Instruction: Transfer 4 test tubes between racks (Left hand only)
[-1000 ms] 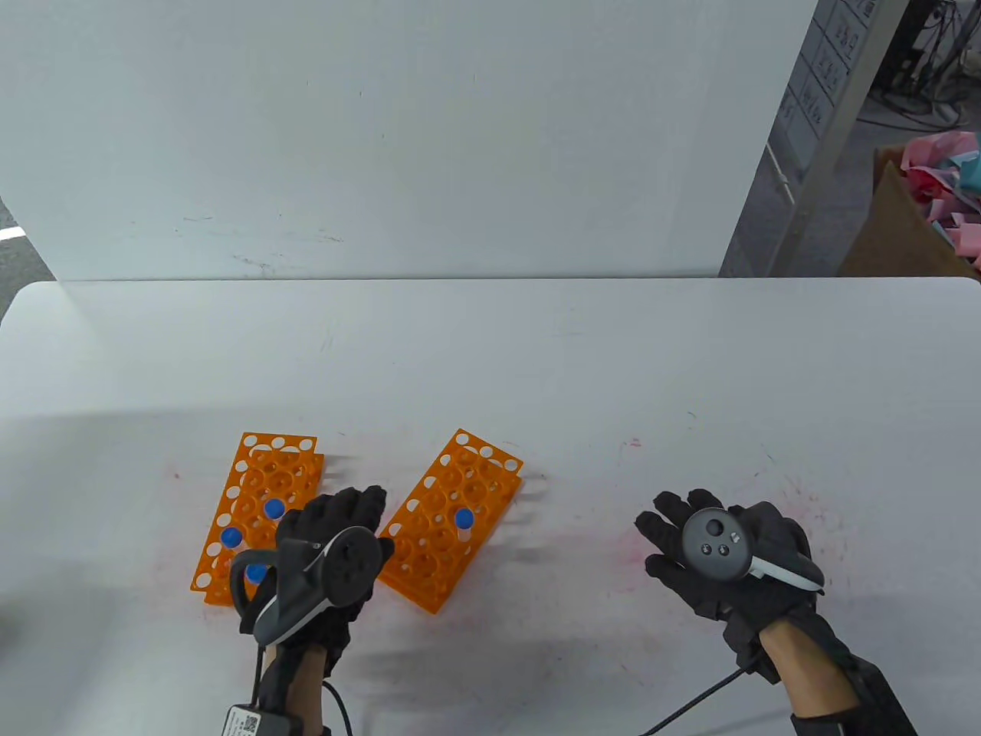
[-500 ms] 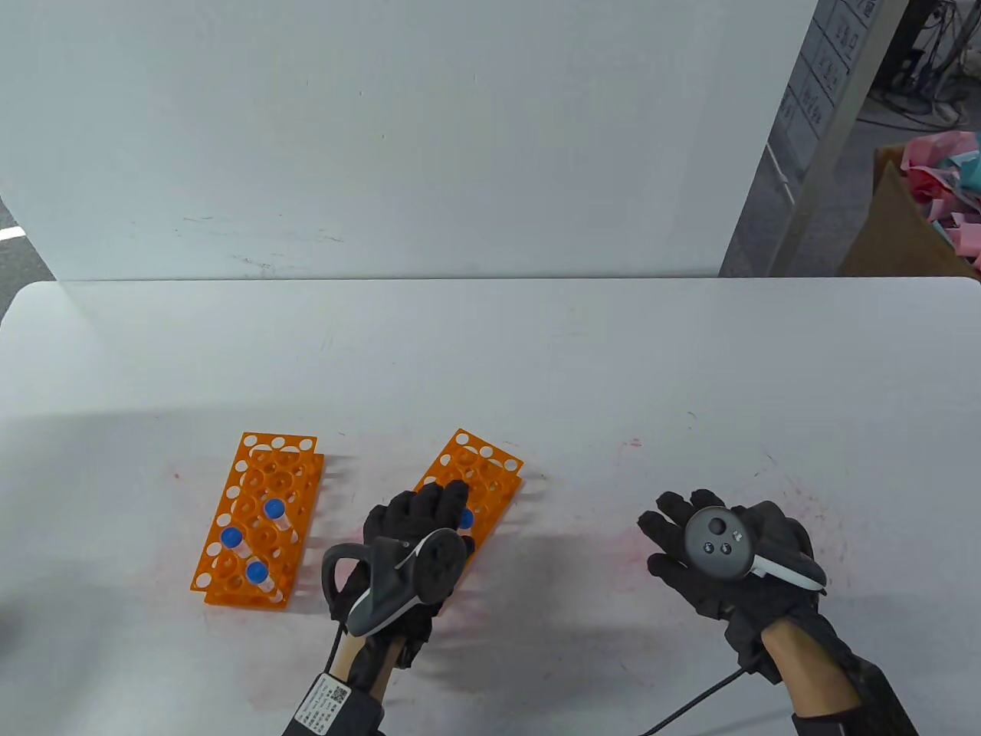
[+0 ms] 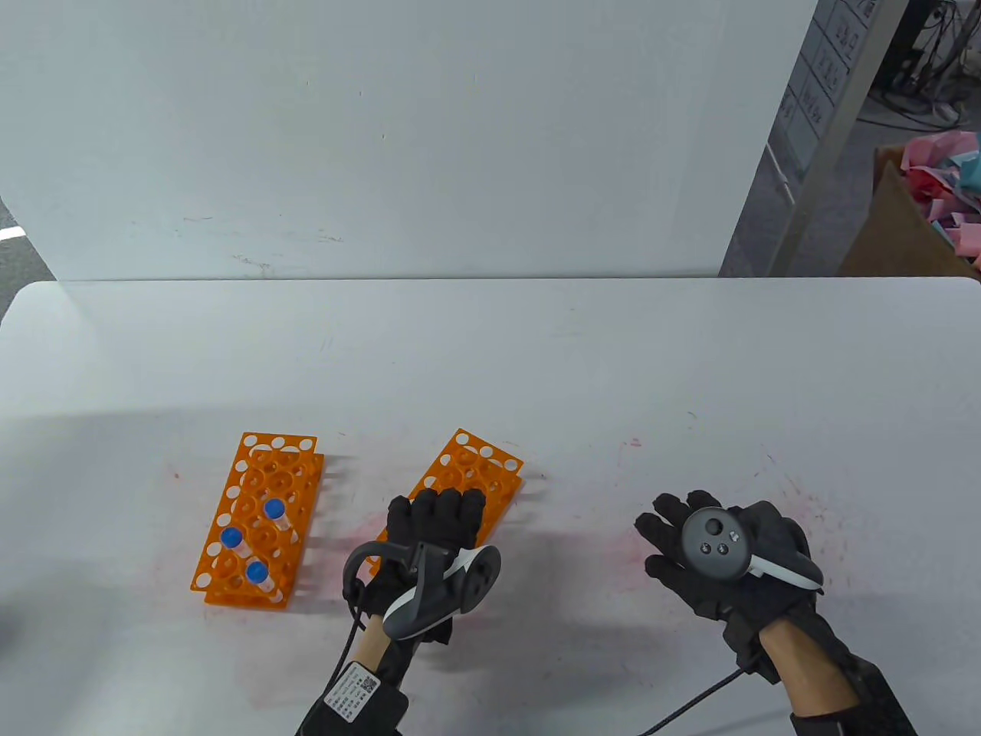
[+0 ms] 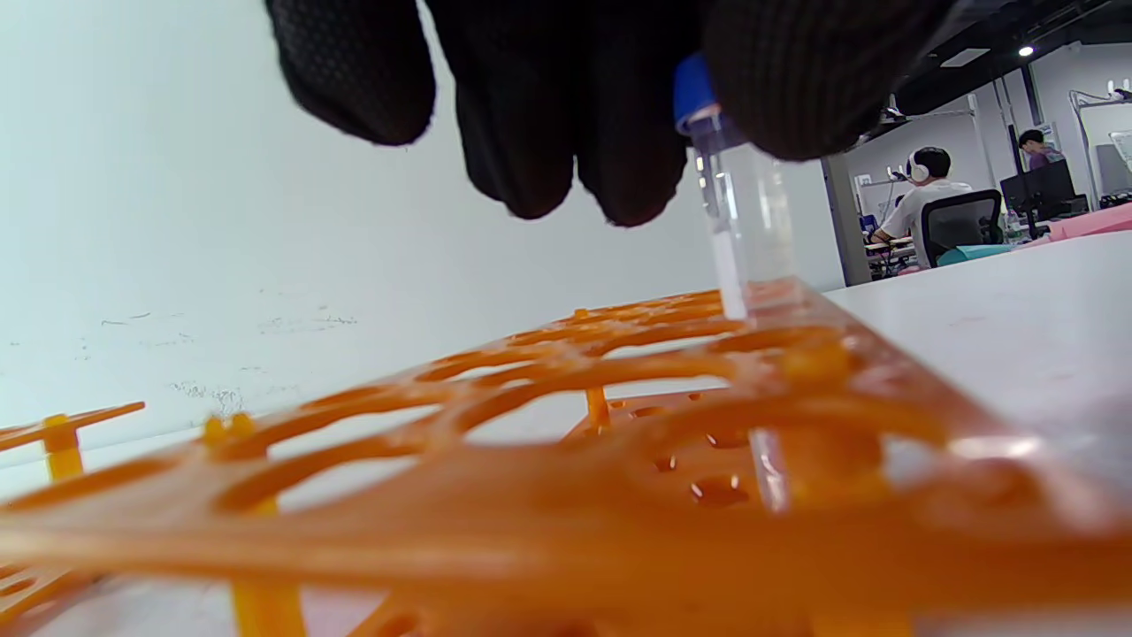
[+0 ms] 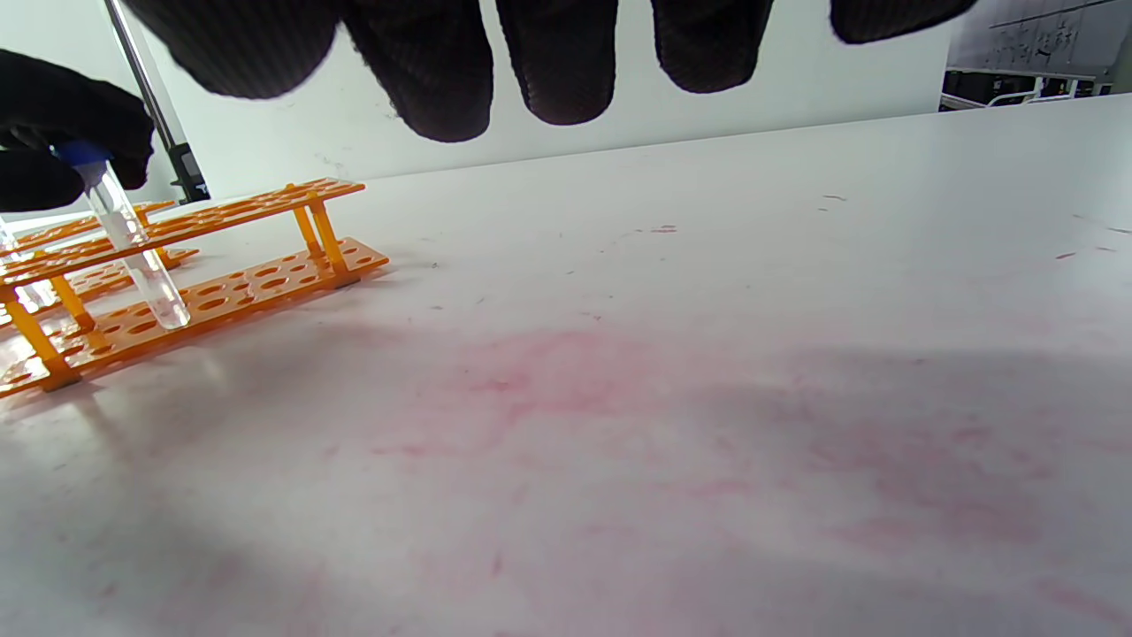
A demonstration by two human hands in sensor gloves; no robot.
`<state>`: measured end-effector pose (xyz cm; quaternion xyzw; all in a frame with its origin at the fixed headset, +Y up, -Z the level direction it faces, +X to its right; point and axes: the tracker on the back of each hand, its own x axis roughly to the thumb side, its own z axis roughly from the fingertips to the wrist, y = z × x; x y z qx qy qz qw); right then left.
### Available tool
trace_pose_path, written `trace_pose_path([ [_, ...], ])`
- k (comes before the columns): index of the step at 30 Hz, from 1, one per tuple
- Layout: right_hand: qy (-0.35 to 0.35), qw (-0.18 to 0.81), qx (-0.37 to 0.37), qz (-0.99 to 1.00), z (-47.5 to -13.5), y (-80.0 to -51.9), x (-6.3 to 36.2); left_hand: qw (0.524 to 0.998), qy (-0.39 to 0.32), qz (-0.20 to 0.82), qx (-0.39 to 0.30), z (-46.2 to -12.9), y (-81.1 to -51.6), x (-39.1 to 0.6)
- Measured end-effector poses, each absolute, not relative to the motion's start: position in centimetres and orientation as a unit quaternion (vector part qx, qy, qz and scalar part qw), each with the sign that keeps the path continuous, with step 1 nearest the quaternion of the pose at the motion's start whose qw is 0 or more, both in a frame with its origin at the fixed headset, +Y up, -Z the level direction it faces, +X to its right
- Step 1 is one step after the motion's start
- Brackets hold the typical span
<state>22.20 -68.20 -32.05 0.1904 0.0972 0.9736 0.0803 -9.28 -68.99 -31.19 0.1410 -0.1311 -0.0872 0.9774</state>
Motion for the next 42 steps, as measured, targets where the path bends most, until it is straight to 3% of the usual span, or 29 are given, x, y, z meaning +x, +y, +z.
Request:
trace_pose_path([
  [18, 0.093, 0.083, 0.188, 0.974, -32.1, -67.9, 22.6, 0.977, -0.136, -0.09, 0.136, -31.2, -69.0, -9.1],
  [26, 0.097, 0.081, 0.192, 0.973, -32.1, -68.2, 22.5, 0.973, -0.129, -0.052, 0.183, -30.5, -67.8, -10.1],
  [42, 0.105, 0.078, 0.193, 0.973, -32.2, -68.4, 22.3, 0.964, -0.085, 0.05, 0.248, -29.2, -64.7, -15.5],
])
